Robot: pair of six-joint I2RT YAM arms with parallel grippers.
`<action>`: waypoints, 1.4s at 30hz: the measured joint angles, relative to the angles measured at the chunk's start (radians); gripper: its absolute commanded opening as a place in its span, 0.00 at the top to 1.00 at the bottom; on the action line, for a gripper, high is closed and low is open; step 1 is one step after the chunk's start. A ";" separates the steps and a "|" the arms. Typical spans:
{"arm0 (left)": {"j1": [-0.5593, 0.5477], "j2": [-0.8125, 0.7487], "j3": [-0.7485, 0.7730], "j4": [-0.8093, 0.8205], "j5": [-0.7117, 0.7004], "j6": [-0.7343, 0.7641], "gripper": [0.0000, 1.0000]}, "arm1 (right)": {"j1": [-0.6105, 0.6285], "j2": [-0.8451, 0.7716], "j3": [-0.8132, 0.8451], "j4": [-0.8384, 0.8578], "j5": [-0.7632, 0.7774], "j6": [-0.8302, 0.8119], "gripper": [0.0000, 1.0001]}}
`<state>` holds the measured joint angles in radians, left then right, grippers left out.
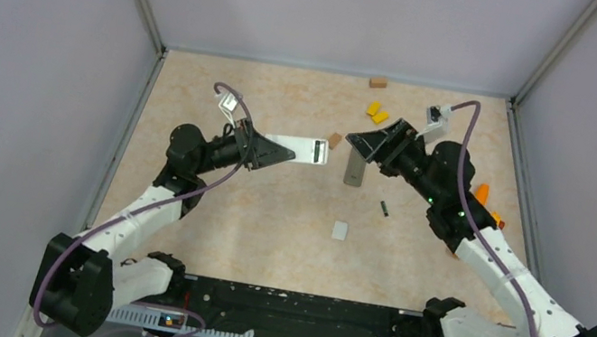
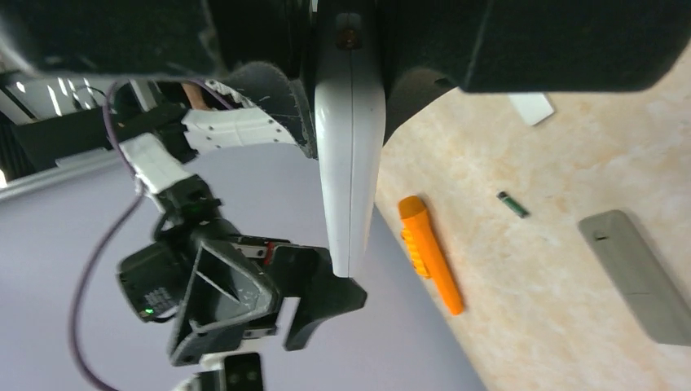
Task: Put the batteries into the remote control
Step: Load the battery into the remote control, then pick up the battery from the center of the board.
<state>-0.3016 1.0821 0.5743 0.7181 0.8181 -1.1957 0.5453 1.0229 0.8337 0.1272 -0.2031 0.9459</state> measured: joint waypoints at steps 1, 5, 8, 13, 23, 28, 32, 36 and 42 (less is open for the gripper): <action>0.000 -0.007 0.000 -0.031 -0.006 0.024 1.00 | -0.003 -0.001 0.019 -0.048 0.021 -0.040 0.21; 0.002 -0.050 0.000 -0.172 -0.074 0.132 1.00 | -0.005 0.005 0.078 -0.287 0.187 -0.241 0.22; 0.003 -0.074 -0.001 -0.227 -0.109 0.188 1.00 | -0.012 0.047 0.077 -0.425 0.301 -0.337 0.24; 0.005 -0.105 -0.013 -0.257 -0.122 0.261 1.00 | -0.056 0.189 0.060 -0.559 0.378 -0.446 0.32; 0.005 -0.105 -0.014 -0.245 -0.056 0.309 1.00 | -0.132 0.481 0.058 -0.620 0.366 -0.547 0.61; 0.005 -0.105 -0.014 -0.231 -0.037 0.311 1.00 | -0.136 0.547 0.064 -0.620 0.329 -0.573 0.68; 0.005 -0.105 -0.014 -0.229 -0.030 0.311 1.00 | -0.136 0.586 0.079 -0.611 0.314 -0.584 0.72; 0.006 -0.105 -0.014 -0.228 -0.029 0.311 1.00 | -0.136 0.591 0.085 -0.603 0.314 -0.587 0.84; 0.005 -0.105 -0.013 -0.232 -0.030 0.310 1.00 | -0.145 0.609 0.104 -0.604 0.312 -0.592 1.00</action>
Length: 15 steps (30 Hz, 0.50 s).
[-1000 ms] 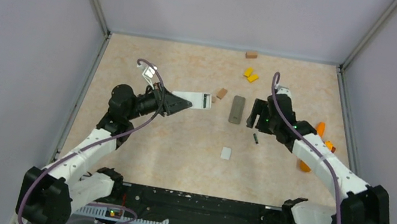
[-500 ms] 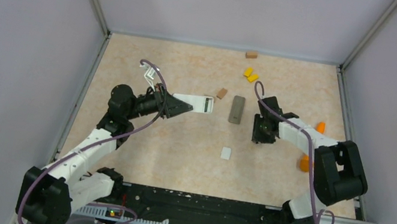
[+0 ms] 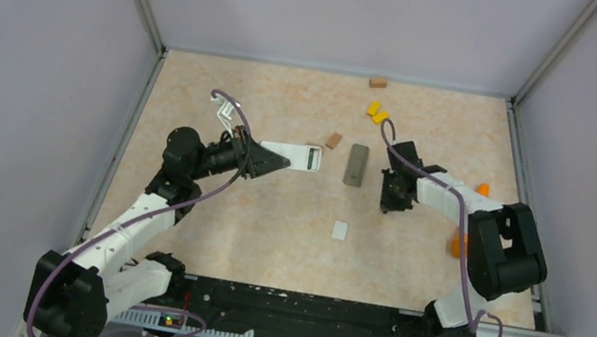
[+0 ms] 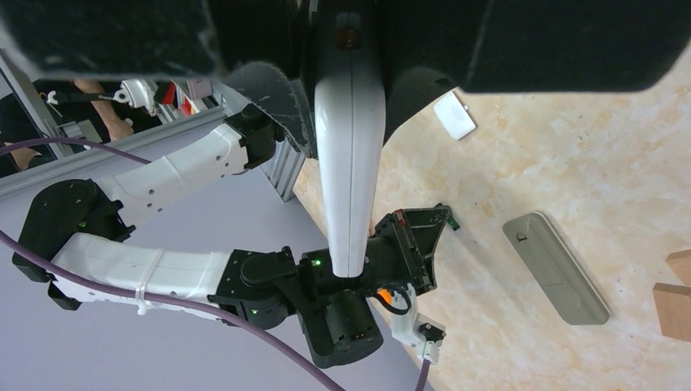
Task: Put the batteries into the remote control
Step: Pick up the battery from the center of the board.
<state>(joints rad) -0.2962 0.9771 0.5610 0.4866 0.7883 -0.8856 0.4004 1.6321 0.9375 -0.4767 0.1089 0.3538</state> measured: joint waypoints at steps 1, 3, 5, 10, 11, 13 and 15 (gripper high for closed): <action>0.000 0.000 0.000 -0.001 0.000 -0.001 1.00 | -0.002 0.001 0.000 0.005 -0.002 0.002 1.00; 0.000 0.000 0.000 -0.002 -0.001 -0.002 1.00 | -0.003 -0.001 0.000 0.005 -0.003 0.006 1.00; 0.000 0.000 0.000 -0.002 -0.003 -0.002 1.00 | -0.004 -0.014 -0.001 0.006 -0.011 0.008 1.00; 0.000 0.000 0.000 -0.002 -0.020 -0.003 1.00 | -0.004 -0.224 -0.044 0.087 -0.137 0.021 1.00; 0.000 0.000 0.000 -0.002 -0.024 -0.003 1.00 | -0.004 -0.289 -0.060 0.121 -0.177 0.024 1.00; 0.000 0.000 0.000 -0.002 -0.031 -0.005 1.00 | -0.004 -0.435 -0.104 0.229 -0.279 0.032 1.00; 0.000 0.000 0.000 -0.001 -0.041 -0.006 1.00 | -0.003 -0.560 -0.159 0.369 -0.398 0.044 1.00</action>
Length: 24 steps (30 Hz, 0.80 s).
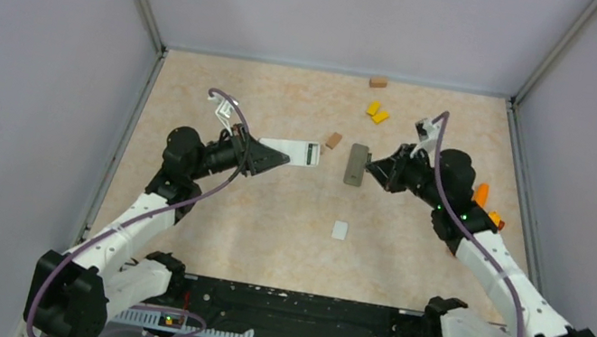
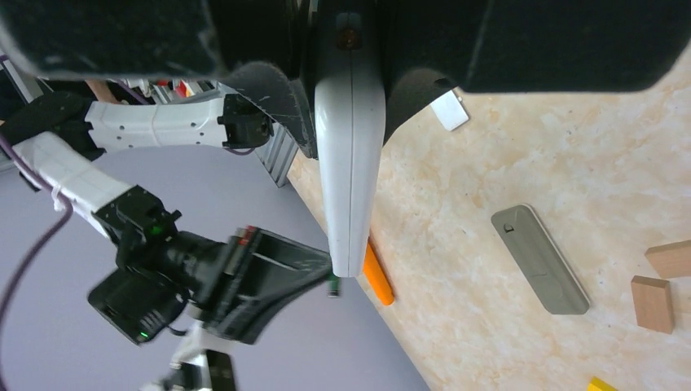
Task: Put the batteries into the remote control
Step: Pick up the battery from the center of the board, then load the battery into the remote control.
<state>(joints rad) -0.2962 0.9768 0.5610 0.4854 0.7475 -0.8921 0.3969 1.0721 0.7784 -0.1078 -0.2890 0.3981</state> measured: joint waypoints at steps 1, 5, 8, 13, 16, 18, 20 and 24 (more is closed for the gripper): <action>0.000 0.000 0.000 0.000 -0.005 -0.002 1.00 | 0.000 -0.040 -0.023 0.055 -0.045 0.006 1.00; 0.000 0.000 0.000 0.001 -0.008 -0.016 1.00 | 0.008 -0.145 -0.113 0.303 -0.272 0.037 1.00; 0.000 0.000 0.000 0.013 -0.003 -0.035 1.00 | 0.037 -0.147 -0.126 0.413 -0.406 0.049 1.00; 0.000 0.013 0.000 0.057 0.023 -0.075 1.00 | 0.151 -0.141 -0.122 0.467 -0.523 -0.011 1.00; 0.000 0.040 0.000 0.093 0.038 -0.105 1.00 | 0.186 -0.116 -0.102 0.446 -0.523 -0.029 1.00; 0.000 0.052 0.000 0.104 0.045 -0.124 1.00 | 0.188 -0.094 -0.068 0.409 -0.477 -0.018 1.00; 0.000 0.055 0.000 0.106 0.045 -0.140 1.00 | 0.188 -0.078 -0.027 0.363 -0.412 0.000 1.00; 0.000 0.060 0.000 0.087 0.037 -0.183 1.00 | 0.189 -0.019 0.106 0.199 -0.248 0.078 1.00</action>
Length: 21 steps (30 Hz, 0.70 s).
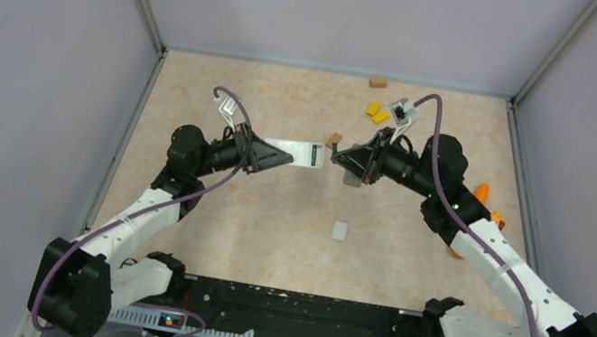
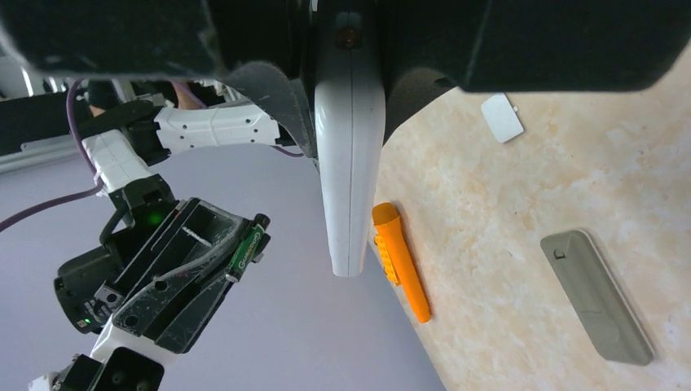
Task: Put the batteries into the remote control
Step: Load the battery into the remote control.
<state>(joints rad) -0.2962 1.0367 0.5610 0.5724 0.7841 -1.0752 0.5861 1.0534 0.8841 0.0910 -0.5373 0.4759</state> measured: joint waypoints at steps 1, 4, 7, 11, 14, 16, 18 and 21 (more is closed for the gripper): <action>0.000 0.006 0.000 -0.008 -0.006 -0.013 1.00 | 0.000 0.019 0.032 -0.035 0.031 0.022 1.00; 0.000 0.028 0.000 -0.037 -0.023 -0.049 1.00 | 0.000 0.057 0.074 -0.113 0.083 0.097 1.00; 0.000 0.046 0.000 -0.059 -0.042 -0.068 1.00 | 0.006 0.089 0.082 -0.202 0.114 0.174 1.00; 0.000 0.058 0.000 -0.061 -0.049 -0.076 1.00 | 0.039 0.154 0.127 -0.317 0.155 0.207 1.00; 0.000 0.068 -0.002 -0.056 -0.048 -0.078 1.00 | 0.060 0.183 0.148 -0.360 0.175 0.212 1.00; 0.000 0.072 -0.006 -0.055 -0.047 -0.078 1.00 | 0.066 0.194 0.156 -0.378 0.190 0.214 1.00; 0.000 0.077 -0.008 -0.056 -0.042 -0.078 1.00 | 0.074 0.207 0.172 -0.396 0.206 0.214 1.00; 0.000 0.080 -0.008 -0.055 -0.035 -0.075 1.00 | 0.088 0.232 0.205 -0.408 0.227 0.214 1.00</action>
<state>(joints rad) -0.2962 1.1172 0.5533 0.5171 0.7494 -1.1500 0.6743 1.2854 1.0893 -0.3172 -0.3099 0.6895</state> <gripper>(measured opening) 0.258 0.036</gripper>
